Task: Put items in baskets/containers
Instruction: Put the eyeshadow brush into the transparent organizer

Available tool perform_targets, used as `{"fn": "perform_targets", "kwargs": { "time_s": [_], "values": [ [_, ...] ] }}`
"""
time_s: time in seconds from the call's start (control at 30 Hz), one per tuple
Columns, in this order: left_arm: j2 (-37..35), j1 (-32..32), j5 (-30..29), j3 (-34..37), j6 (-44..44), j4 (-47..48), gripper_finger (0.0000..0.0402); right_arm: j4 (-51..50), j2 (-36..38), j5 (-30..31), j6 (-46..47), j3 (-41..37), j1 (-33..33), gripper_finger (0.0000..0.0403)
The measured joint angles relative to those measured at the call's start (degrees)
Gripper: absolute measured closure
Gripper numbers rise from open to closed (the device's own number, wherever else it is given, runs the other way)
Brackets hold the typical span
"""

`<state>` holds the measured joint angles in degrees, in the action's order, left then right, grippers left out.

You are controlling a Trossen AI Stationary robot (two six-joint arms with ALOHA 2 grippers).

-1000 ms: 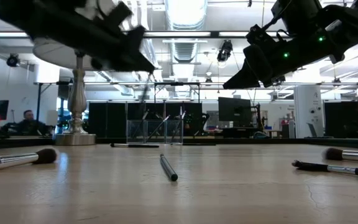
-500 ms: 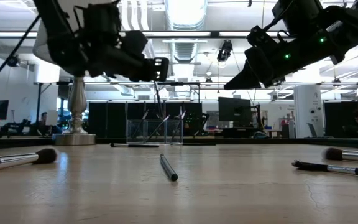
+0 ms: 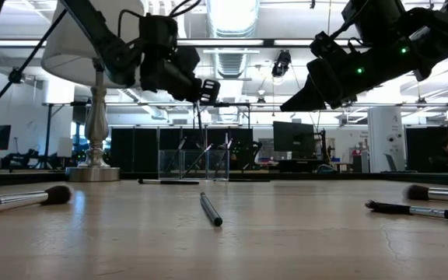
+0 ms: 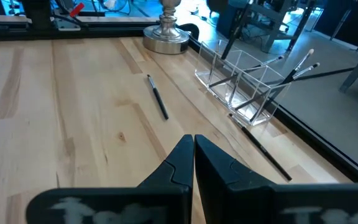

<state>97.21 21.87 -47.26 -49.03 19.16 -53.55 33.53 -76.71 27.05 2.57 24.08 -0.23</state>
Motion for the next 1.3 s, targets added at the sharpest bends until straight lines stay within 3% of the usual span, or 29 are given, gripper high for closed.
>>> {"fn": "perform_targets", "kwargs": {
  "time_s": [0.4, 0.93, 1.3],
  "values": [
    [0.75, 3.22, 2.03, -0.43, 3.37, -2.56, 0.0402, 0.17, 0.00, 0.00, -0.01, 0.00, 0.00, 0.0394],
    [13.44, 3.14, 0.65, -2.91, 14.87, -14.68, 0.0401, 0.29, 0.00, -0.09, -0.71, 0.00, 0.85, 0.0394],
    [10.56, 2.23, -0.29, -3.22, 19.58, -16.53, 0.0401, 0.73, 0.00, -0.09, -1.10, 0.00, 0.85, 0.0394]
  ]
}}
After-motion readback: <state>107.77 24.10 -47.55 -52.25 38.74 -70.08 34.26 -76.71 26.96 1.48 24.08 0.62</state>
